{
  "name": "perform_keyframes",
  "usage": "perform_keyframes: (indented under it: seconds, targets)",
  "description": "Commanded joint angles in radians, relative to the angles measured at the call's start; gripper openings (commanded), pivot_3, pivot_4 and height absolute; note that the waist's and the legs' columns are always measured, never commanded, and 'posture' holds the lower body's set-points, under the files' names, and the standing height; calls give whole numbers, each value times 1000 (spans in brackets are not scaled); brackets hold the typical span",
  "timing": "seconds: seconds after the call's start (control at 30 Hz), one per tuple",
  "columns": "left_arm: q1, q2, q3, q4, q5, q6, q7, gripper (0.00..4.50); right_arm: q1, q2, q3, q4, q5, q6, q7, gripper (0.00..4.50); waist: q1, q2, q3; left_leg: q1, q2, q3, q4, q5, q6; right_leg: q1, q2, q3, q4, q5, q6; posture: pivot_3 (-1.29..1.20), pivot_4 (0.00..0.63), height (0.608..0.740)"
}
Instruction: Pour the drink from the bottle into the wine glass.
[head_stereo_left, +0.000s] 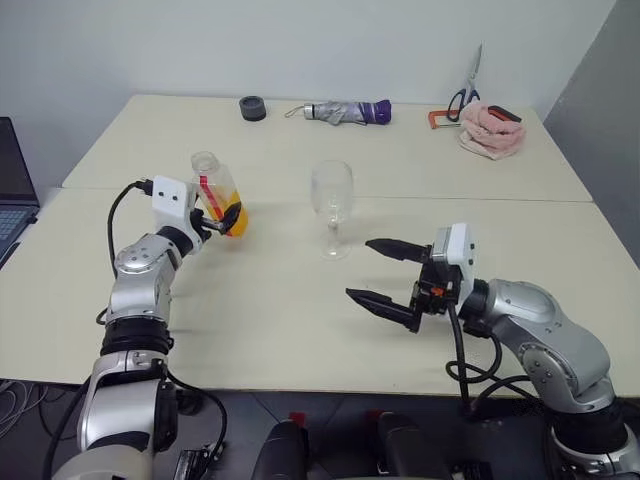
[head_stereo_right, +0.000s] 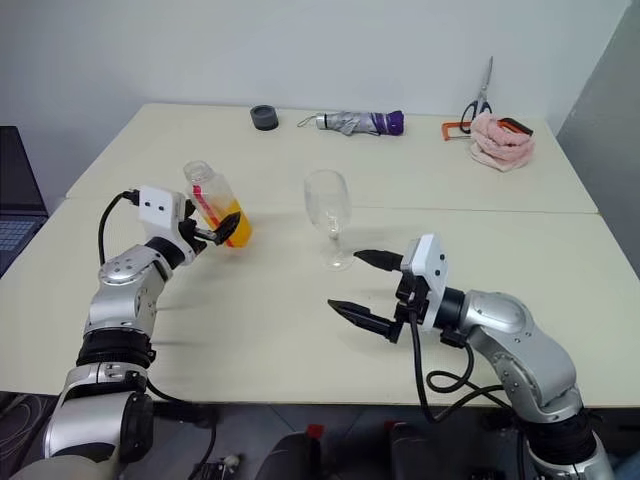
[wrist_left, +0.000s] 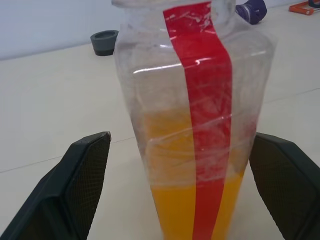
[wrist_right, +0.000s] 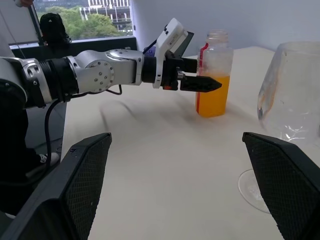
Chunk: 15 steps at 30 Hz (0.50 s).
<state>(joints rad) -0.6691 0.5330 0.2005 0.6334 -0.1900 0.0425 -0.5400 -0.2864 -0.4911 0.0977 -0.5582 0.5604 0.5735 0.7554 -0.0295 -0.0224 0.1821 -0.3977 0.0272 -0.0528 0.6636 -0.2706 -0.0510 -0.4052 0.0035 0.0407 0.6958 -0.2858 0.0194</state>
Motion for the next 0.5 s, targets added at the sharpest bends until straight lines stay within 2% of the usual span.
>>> perform_keyframes:
  seconds: [0.03, 0.2, 0.3, 0.5]
  targets:
    - [-35, 2, -4, 1, 6, -32, -8, 4500, -12, -5, -8, -26, 10, -13, 2, 4471, 0, 0, 0, 0, 0, 0, 0, 0, 0, 0, 0, 0, 0, 0, 0, 0, 150, 740]
    - [-57, -1, 1, 31, 6, -48, -5, 4500, -14, 0, 2, -18, 0, -20, -3, 4471, 0, 0, 0, 0, 0, 0, 0, 0, 0, 0, 0, 0, 0, 0, 0, 0, 150, 740]
    - [-74, -3, 9, 59, 2, -56, 2, 3874, -15, 3, 9, -12, -9, -26, -4, 4500, 0, 0, 0, 0, 0, 0, 0, 0, 0, 0, 0, 0, 0, 0, 0, 0, 150, 740]
    - [-84, -7, 6, 76, -2, -65, -8, 2024, -15, 7, 10, -9, -19, -36, -5, 4500, 0, 0, 0, 0, 0, 0, 0, 0, 0, 0, 0, 0, 0, 0, 0, 0, 150, 740]
